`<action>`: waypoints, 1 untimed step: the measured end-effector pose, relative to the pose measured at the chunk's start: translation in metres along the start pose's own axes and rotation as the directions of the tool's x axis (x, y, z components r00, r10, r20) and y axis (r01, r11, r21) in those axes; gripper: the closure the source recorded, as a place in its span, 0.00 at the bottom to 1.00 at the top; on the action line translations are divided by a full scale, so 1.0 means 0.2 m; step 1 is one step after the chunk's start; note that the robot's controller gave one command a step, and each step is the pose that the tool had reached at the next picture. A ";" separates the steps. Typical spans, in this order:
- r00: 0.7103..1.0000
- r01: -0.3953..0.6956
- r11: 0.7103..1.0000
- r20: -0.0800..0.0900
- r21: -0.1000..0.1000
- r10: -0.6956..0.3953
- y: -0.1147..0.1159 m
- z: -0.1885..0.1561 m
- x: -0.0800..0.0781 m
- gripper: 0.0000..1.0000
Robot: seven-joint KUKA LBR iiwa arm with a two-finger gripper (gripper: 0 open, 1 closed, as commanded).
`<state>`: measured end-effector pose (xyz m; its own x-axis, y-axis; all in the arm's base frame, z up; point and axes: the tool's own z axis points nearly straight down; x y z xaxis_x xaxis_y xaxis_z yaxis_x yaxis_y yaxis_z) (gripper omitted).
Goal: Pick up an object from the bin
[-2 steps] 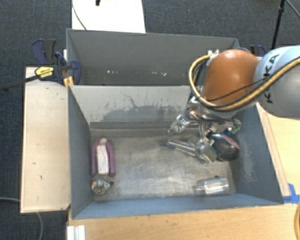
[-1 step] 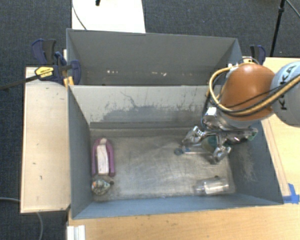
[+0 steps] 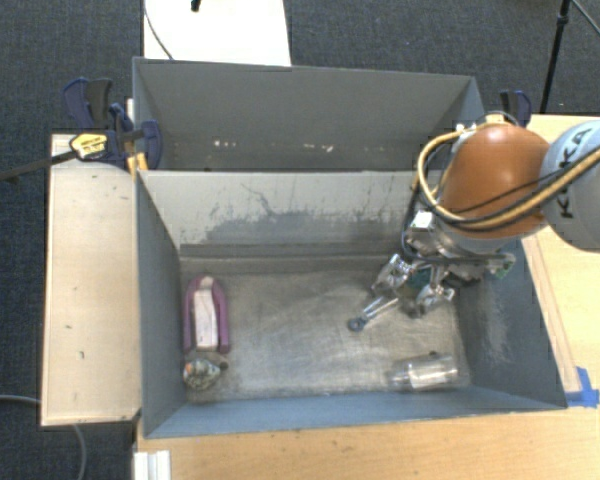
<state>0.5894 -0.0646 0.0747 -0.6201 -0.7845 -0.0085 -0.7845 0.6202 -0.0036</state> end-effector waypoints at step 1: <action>0.994 0.112 0.994 -0.003 0.005 -0.112 0.03 -0.76 0.10 1.00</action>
Offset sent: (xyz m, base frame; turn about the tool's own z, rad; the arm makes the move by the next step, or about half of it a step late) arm -0.0201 -0.0118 0.1456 -0.1151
